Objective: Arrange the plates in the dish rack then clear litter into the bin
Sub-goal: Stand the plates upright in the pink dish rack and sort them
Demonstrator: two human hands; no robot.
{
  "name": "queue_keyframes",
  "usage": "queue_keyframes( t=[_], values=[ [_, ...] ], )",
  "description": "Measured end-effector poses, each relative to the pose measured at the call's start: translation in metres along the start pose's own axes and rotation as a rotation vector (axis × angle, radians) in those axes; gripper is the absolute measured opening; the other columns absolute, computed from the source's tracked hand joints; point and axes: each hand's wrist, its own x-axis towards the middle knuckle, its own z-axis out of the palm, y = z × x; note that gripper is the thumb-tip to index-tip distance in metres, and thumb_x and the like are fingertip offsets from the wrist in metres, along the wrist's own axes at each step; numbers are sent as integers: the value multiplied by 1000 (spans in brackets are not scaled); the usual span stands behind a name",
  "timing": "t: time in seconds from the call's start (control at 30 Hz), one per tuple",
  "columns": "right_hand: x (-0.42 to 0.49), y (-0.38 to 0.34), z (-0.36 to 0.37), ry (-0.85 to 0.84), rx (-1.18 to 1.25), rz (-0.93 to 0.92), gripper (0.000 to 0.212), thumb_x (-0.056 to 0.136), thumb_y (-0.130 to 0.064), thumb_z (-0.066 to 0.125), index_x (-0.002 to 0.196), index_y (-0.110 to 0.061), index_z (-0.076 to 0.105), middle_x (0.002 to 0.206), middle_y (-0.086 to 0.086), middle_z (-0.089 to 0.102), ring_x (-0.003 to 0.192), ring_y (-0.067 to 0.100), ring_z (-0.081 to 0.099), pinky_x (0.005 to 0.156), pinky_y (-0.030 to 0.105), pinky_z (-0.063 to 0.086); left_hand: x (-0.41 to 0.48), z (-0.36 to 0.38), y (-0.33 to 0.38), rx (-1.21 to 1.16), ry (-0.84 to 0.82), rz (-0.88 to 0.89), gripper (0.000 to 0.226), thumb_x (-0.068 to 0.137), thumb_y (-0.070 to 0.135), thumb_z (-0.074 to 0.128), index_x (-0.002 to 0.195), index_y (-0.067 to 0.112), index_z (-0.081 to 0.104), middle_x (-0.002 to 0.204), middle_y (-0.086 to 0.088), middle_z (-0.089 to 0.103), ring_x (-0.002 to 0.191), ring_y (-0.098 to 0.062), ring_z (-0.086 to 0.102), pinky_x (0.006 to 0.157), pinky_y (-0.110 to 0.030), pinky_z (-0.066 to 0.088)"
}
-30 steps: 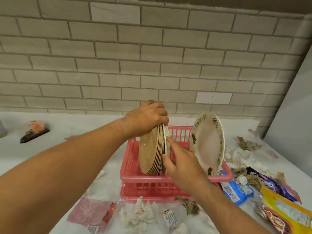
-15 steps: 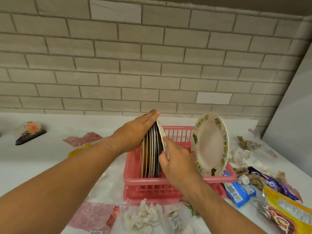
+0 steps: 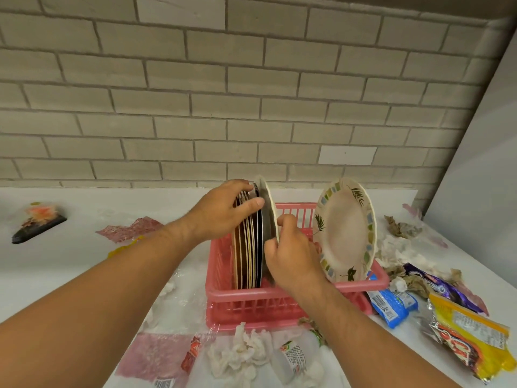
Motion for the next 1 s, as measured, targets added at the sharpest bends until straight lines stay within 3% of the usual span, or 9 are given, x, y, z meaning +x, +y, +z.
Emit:
queue_keyframes(
  t=[0.13,0.27,0.37,0.47,0.6,0.67,0.77,0.87,1.0],
  values=[
    [6,2,10,10,21,4,32,98,-28,45,128,-26,34,89,-8,59,68,6,56,48,21,36,-1,11,-7,36,0,65,54,91,50,52,139,26,41,137,5,44,122,-12,44,103,-37,42],
    [13,4,11,-81,101,79,46,91,-24,52,133,-25,32,94,-4,59,72,9,58,49,22,42,-1,14,-9,86,-3,64,50,94,45,47,141,26,42,151,3,33,138,-16,30,114,-36,27],
    [16,6,10,-197,138,147,41,91,-19,51,129,-24,36,91,-1,60,73,16,62,54,31,52,-4,18,-10,71,32,62,49,96,41,47,142,25,41,154,4,31,142,-13,22,116,-31,19],
    [21,2,4,-191,-3,95,40,96,-21,41,136,-19,36,93,1,61,75,17,58,57,30,45,-5,18,-11,90,48,68,48,97,40,45,142,24,40,153,3,33,143,-15,21,118,-37,20],
    [35,-8,-30,-123,-157,30,36,101,-24,33,133,-11,42,89,3,58,76,21,58,63,33,49,-7,18,-11,97,73,69,48,98,38,44,142,20,40,150,2,36,139,-12,28,112,-26,22],
    [45,-7,-58,-92,-173,34,33,99,-23,36,126,-9,48,88,4,62,72,21,60,58,33,51,-8,18,-12,93,67,47,49,98,39,43,142,19,39,151,3,34,140,-11,28,113,-26,22],
    [56,-2,-99,22,-271,19,32,95,-20,41,123,-8,52,98,8,63,74,24,51,57,27,39,-9,19,-14,87,63,32,49,98,38,42,143,19,39,152,3,34,140,-12,28,115,-31,25],
    [62,4,-129,117,-372,40,35,96,-18,41,128,-7,47,93,8,53,77,27,48,50,27,31,-9,20,-12,89,70,33,48,98,35,43,143,18,38,152,2,34,141,-12,27,115,-29,23],
    [63,17,-134,130,-466,82,32,97,-15,38,127,-5,40,87,11,54,71,28,49,45,28,28,-8,20,-9,102,66,22,49,98,35,42,144,19,37,153,3,33,141,-12,26,112,-27,21]
  ],
)
